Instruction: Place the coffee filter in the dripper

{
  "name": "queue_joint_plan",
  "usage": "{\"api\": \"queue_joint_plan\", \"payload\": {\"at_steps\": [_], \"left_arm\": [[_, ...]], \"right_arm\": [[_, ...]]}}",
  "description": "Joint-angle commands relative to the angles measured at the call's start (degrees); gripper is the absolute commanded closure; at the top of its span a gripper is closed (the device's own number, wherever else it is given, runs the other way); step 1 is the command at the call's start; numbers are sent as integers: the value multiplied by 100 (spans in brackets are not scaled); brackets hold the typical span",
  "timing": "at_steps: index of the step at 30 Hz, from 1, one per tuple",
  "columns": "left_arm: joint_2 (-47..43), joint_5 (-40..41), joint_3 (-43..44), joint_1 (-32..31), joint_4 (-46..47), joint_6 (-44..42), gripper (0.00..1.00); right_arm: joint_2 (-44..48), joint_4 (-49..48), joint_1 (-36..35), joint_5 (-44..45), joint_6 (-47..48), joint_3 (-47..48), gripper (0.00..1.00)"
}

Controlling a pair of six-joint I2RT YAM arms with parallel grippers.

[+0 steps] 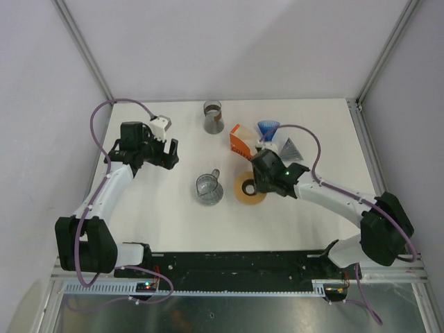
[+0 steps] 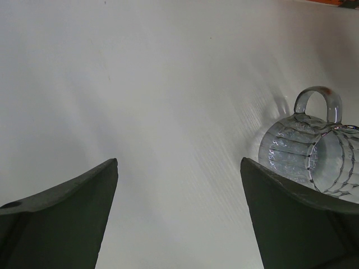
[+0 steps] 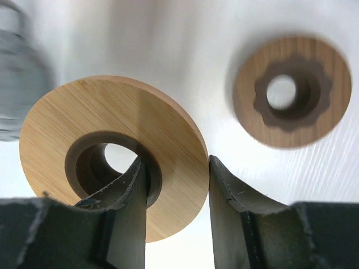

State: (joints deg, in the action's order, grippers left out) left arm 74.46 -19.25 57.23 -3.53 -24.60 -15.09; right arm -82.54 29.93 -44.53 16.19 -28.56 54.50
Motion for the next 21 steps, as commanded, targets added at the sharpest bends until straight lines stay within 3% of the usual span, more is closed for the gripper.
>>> {"api": "queue_joint_plan", "payload": {"at_steps": [1,5,14,21], "left_arm": [[-115,-111,227,-43,18,-28,6],[-162,-130,258,-43,-14,-15,6],[-182,27,241,-43,-59,-63,5],[-154,118,216,-45,-60,-90,5]], "right_arm": [[241,-32,-130,-298,666,1219,100],[-414,40,-279,-1049,1076,2211,100],[-2403,961,-849,-966,1749,4443,100],[-2953,1064,-951,-944,1785,4705,94]]}}
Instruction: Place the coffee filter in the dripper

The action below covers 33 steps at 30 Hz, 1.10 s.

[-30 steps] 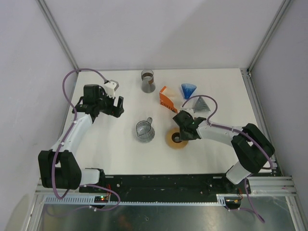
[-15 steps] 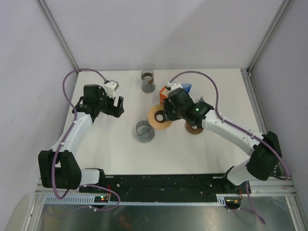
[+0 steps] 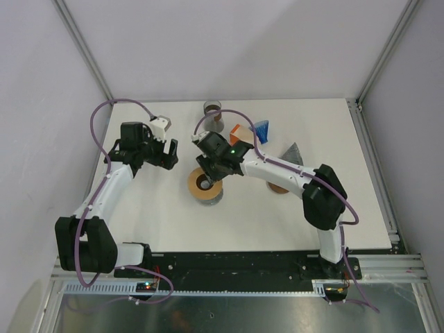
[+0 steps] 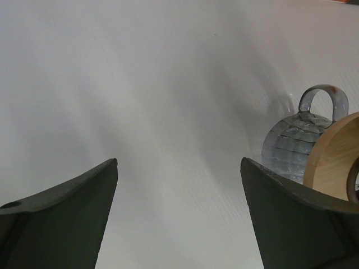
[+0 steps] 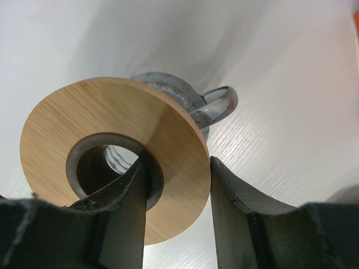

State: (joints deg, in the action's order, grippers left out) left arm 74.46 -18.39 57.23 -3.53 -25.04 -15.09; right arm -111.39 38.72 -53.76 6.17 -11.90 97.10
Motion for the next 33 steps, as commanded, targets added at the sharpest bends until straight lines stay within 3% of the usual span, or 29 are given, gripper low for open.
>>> {"api": "queue_joint_plan", "payload": {"at_steps": [1,7,12,15,26,33], "left_arm": [[-148,35,209,-44,-13,-90,5],[-114,41,200,-44,-18,-105,5],[-127,55,188,-43,-12,-104,5],[-139,40,179,-47,-10,-113,5],[-111,25,150,-43,-13,-104,5],[-87,-45,155,-43,-18,-115,5]], "right_arm": [[-102,235,-38,159,105,470,93],[-137,263,-42,291,75,399,84],[-209,146,-39,193,100,324,58],[-233,94,-35,76,107,328,48],[-14,-12,-13,-147,174,362,36],[1165,-251,348,26,210,-55,29]]}}
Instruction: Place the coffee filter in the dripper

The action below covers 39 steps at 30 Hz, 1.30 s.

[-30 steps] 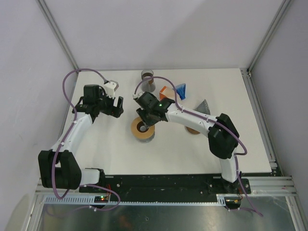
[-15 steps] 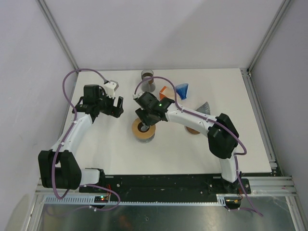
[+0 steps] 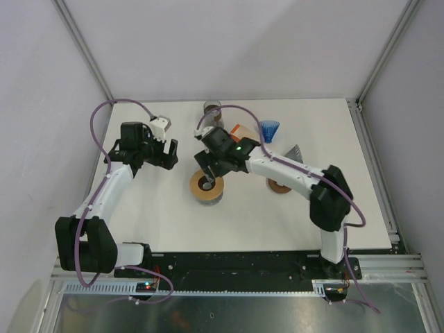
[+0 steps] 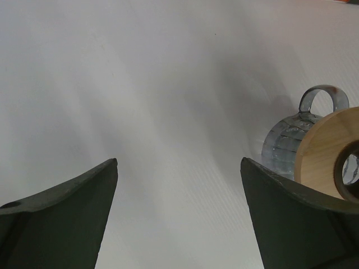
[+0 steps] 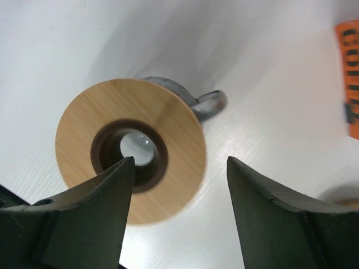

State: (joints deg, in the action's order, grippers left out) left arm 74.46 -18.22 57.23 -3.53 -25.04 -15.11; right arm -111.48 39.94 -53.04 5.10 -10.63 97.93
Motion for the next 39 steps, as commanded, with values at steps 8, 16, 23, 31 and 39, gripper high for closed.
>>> {"api": "queue_joint_plan", "payload": {"at_steps": [8,16,23,31,39], "left_arm": [[-98,-111,151,-56,-15,-88,5],[-110,-135,141,-53,-14,-75,5],[-101,-124,126,-52,-13,-80,5],[-103,-72,140,-54,-12,-81,5],[-93,-97,217,-61,-16,-50,5]], "right_arm": [[2712,-757,2133,258,-436,-1799,22],[2399,-1271,4056,-1006,198,-2696,8],[1633,-2011,4834,-1929,635,-2718,8],[788,-2063,4906,-3157,889,-2718,47],[1250,-1744,4621,-2379,1117,-2711,98]]}}
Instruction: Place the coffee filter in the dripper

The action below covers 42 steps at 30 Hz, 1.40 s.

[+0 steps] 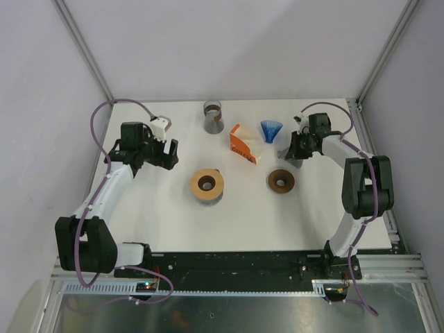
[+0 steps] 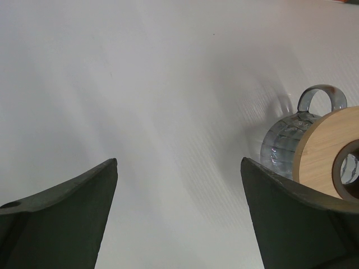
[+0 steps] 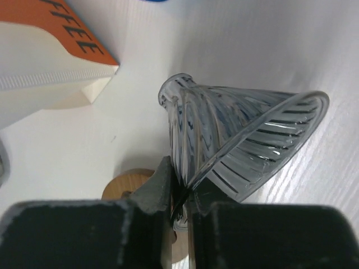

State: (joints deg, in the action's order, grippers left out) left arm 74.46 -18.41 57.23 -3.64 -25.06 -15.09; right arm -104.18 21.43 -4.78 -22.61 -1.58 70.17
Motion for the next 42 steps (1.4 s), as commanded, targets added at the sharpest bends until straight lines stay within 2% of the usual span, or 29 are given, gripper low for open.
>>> {"api": "queue_joint_plan", "payload": {"at_steps": [1,4,7,10,14,20,27,29,36,42], "left_arm": [[-109,-81,235,-54,-20,-49,5],[-148,-123,339,-64,-73,-49,5],[-172,-255,584,-97,-228,-64,5],[-207,-488,989,-150,-526,-82,5],[-277,-1036,1525,-288,-841,73,8],[-306,-1620,2487,-776,-1333,374,11],[-410,-2274,3457,-1255,-1953,660,10],[-411,-2033,3627,-1504,-2069,680,9],[-256,-81,3511,-2476,-2186,343,12],[-155,190,3385,-2841,-2185,128,16]], "right_arm": [[674,138,-352,633,330,66,99],[1283,234,-896,1591,791,62,100],[1919,246,-1895,3179,1664,59,100],[2417,157,-2770,4011,2602,26,100],[3093,-46,-3873,3975,3832,-137,100],[3838,-576,-5429,3594,6452,-883,100],[3706,-700,-6304,4420,7486,-961,100],[3638,-738,-6456,4664,7628,-961,100],[3262,-1151,-6883,5648,8215,-956,100],[3033,-1208,-7017,5889,8255,-891,100]]}}
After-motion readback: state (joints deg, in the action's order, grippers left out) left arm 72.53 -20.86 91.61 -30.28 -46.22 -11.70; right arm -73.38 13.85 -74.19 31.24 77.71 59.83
